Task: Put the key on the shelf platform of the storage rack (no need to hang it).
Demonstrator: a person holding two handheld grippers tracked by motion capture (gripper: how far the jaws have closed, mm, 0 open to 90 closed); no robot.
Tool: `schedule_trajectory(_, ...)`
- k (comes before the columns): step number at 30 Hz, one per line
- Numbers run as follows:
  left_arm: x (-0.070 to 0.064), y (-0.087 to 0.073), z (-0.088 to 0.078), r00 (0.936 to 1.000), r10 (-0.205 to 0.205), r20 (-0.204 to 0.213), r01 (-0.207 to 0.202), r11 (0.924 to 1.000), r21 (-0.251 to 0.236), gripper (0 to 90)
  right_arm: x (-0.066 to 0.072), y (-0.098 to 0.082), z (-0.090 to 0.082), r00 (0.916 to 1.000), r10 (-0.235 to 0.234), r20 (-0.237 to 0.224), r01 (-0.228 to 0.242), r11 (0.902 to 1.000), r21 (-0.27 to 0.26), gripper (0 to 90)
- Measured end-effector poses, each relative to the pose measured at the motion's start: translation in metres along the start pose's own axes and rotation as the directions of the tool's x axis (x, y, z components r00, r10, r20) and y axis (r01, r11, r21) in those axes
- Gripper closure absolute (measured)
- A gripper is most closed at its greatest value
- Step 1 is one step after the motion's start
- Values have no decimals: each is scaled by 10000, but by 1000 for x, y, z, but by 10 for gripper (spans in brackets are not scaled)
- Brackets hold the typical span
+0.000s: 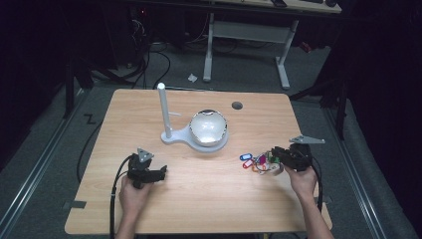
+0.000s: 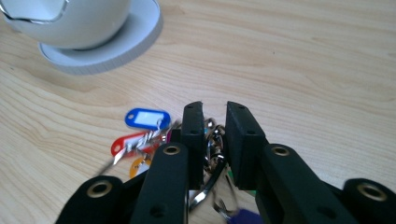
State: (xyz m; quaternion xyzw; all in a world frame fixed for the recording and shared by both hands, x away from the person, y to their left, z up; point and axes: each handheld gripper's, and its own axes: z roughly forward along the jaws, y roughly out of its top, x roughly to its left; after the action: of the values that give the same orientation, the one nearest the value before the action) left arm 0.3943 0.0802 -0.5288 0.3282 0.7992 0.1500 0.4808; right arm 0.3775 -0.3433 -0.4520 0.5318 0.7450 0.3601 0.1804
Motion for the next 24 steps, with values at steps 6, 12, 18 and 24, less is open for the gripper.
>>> schedule_trajectory(6,0,0,0,10000,-63,-31,63,10000,6,169,6,5,-9,9994,-327,106,330,9991,-267,788)
schedule_trajectory(12,0,0,0,10000,-70,-35,70,10000,8,169,9,10,-16,9990,-442,58,444,9979,-476,789)
schedule_trajectory(18,0,0,0,10000,-22,-8,22,10000,5,169,13,18,-28,9983,-576,-31,571,9950,-813,789)
schedule_trajectory(24,0,0,0,10000,0,2,0,10000,3,169,15,27,-35,9970,-756,-160,737,9925,-978,789)
